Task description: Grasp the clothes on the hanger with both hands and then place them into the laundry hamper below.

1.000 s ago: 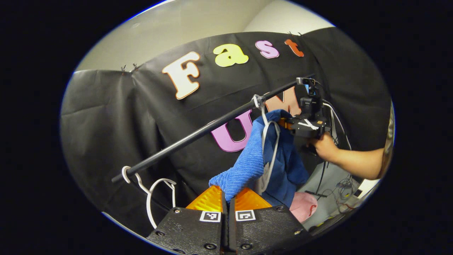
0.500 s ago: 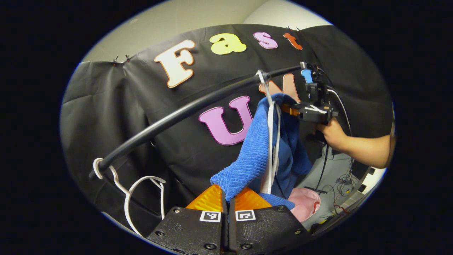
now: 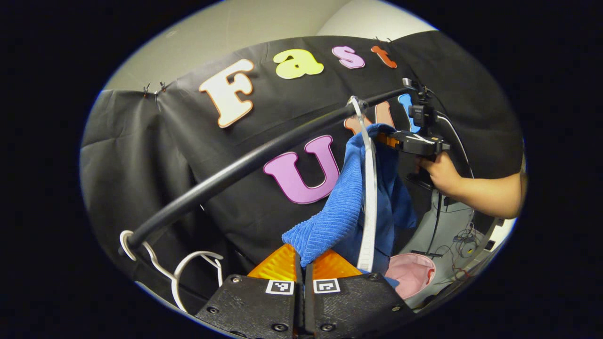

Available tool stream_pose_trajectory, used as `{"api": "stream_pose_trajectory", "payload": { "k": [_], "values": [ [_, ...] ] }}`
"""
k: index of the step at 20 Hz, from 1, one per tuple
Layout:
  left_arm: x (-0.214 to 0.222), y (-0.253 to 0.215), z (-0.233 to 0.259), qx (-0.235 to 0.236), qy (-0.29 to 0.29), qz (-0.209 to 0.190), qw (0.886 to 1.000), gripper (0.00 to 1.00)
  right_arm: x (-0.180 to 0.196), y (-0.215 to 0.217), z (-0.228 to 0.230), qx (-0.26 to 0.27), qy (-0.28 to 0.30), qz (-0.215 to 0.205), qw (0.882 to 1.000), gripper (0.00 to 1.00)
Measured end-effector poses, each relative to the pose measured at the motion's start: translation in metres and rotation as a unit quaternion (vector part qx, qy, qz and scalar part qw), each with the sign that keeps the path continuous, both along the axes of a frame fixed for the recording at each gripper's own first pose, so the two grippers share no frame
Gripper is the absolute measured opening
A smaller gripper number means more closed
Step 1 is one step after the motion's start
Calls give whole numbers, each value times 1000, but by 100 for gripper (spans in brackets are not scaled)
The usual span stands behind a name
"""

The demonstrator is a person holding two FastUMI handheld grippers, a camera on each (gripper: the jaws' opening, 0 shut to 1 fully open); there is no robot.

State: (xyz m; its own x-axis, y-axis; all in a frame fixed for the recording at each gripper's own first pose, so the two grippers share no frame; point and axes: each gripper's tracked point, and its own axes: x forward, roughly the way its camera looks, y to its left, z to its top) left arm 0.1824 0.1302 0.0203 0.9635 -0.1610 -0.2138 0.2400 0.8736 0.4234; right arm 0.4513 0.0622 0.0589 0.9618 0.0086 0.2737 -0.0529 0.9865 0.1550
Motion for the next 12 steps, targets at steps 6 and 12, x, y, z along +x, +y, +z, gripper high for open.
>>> {"api": "stream_pose_trajectory", "payload": {
  "k": [6, 12],
  "values": [
    [23, 12, -11, 0, -1, 3, 1000, 1, 30, 0, -62, 23, 63, 8, 998, 6],
    [23, -25, -48, -94, 2, 3, 996, 0, 12, -30, -131, 60, 127, -27, 990, 6]
  ]
}}
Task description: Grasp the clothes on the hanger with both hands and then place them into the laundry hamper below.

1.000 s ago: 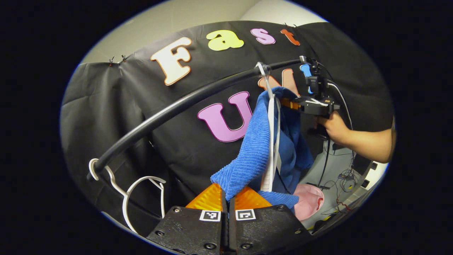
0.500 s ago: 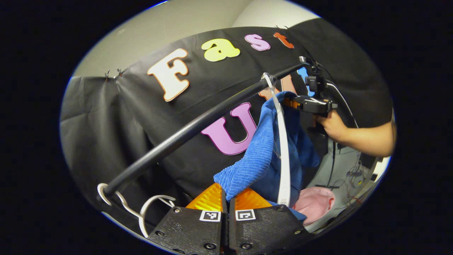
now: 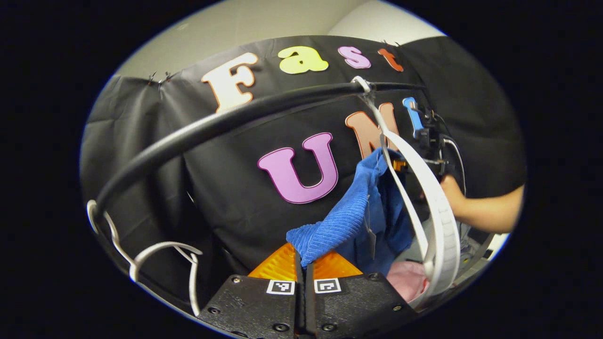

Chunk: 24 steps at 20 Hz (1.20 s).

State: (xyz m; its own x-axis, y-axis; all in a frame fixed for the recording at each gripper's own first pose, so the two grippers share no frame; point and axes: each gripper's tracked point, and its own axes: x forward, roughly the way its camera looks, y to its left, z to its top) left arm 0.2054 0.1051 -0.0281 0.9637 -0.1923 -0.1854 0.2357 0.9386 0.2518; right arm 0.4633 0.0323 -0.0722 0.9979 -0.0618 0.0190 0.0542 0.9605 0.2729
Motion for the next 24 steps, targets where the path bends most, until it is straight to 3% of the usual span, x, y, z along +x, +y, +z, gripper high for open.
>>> {"api": "stream_pose_trajectory", "payload": {
  "k": [5, 7, 9, 10, 15, 17, 21, 24],
  "values": [
    [-5, -10, -6, -121, -17, 15, 992, 4, -14, 15, -22, -11, 18, 5, 1000, 6],
    [-4, -12, -16, -147, -16, 6, 989, 1, -10, 24, -34, 3, 36, 15, 999, 6],
    [-6, -14, -34, -154, 0, -3, 988, 4, -4, 32, -47, 43, 58, 29, 997, 5],
    [-6, -7, -45, -142, 4, 5, 990, 0, -2, 24, -54, 56, 66, 20, 996, 6],
    [-5, -1, -92, -143, 33, 21, 989, 1, -22, -1, -108, 97, 121, -22, 988, 6],
    [-9, 4, -117, -179, 63, 49, 981, 1, -44, -7, -131, 81, 146, -36, 985, 7],
    [-22, 14, -150, -167, 94, 71, 979, 2, -102, -10, -147, 49, 176, -46, 982, 6],
    [-27, 16, -149, -164, 82, 70, 980, 2, -145, -4, -144, 30, 182, -46, 982, 6]
  ]
}}
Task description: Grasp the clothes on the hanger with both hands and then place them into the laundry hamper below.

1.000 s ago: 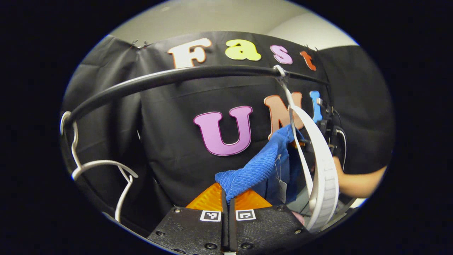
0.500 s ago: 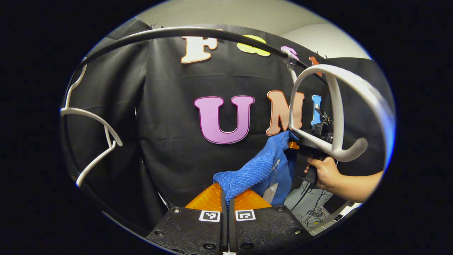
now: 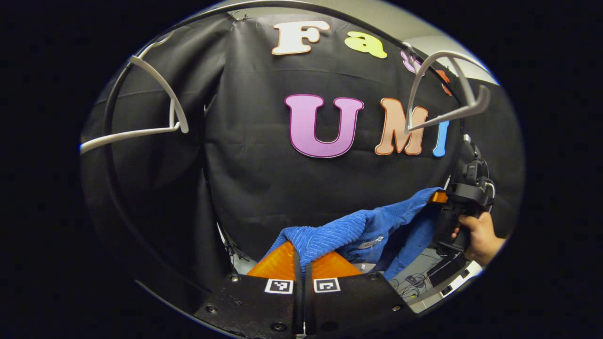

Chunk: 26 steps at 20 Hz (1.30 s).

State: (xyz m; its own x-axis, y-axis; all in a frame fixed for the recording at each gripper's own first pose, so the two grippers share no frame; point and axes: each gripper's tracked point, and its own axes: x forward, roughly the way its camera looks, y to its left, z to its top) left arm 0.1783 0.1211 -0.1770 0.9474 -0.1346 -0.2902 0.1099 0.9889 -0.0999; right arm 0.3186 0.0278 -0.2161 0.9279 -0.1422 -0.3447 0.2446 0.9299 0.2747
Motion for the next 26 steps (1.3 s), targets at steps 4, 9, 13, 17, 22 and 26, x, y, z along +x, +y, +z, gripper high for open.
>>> {"api": "stream_pose_trajectory", "payload": {
  "k": [4, 9, 13, 17, 22, 26],
  "values": [
    [-26, -3, -3, -16, -1, -6, 1000, 5, -54, 9, 11, -18, 2, 17, 1000, 6],
    [-59, -10, 5, -7, -6, 7, 1000, 2, -108, 21, 24, -36, 0, 67, 997, 6],
    [-104, -27, 16, -1, -3, 23, 1000, 2, -162, 24, 42, -63, -5, 105, 992, 6],
    [-137, -52, 44, 3, -22, 20, 1000, 2, -203, 40, 76, -73, -31, 137, 987, 6],
    [-162, -88, 70, -3, -51, 10, 999, 2, -235, 62, 120, -73, -68, 166, 981, 6],
    [-156, -113, 97, -10, -73, -2, 997, 2, -241, 75, 146, -72, -88, 177, 978, 6]
  ]
}}
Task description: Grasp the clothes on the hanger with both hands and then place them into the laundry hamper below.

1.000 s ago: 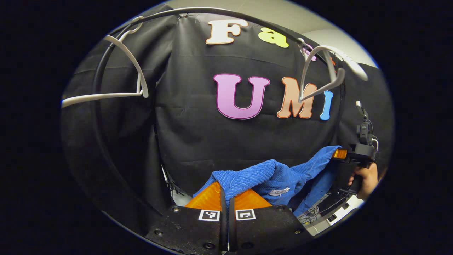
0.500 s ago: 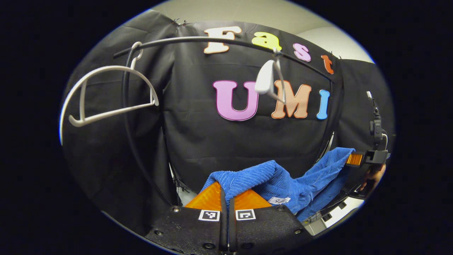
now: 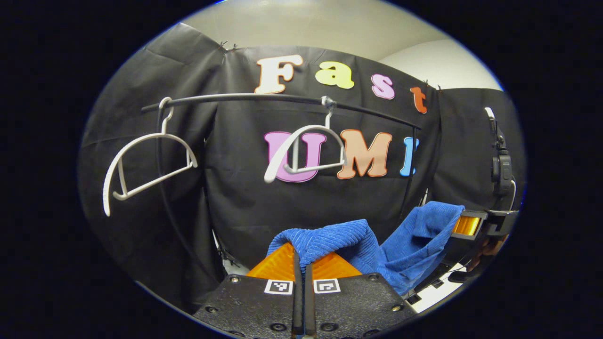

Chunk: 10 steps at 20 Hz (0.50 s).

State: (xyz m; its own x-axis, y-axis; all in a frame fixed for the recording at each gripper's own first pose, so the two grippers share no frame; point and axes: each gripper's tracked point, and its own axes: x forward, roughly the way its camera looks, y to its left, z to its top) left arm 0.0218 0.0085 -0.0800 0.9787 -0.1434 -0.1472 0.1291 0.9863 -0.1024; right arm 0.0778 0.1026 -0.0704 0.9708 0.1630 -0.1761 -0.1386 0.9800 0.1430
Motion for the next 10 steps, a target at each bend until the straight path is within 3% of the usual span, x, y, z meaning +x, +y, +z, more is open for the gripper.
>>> {"api": "stream_pose_trajectory", "payload": {
  "k": [5, 7, 10],
  "values": [
    [29, -24, 32, -1, -34, -19, 999, 4, 19, 7, 18, 21, -13, 1, 1000, 6],
    [46, -32, 41, -5, -45, -29, 999, 0, 32, 8, 27, 29, -19, 0, 999, 6],
    [73, -36, 59, -8, -60, -34, 998, 4, 54, 17, 43, 35, -40, 17, 998, 6]
  ]
}}
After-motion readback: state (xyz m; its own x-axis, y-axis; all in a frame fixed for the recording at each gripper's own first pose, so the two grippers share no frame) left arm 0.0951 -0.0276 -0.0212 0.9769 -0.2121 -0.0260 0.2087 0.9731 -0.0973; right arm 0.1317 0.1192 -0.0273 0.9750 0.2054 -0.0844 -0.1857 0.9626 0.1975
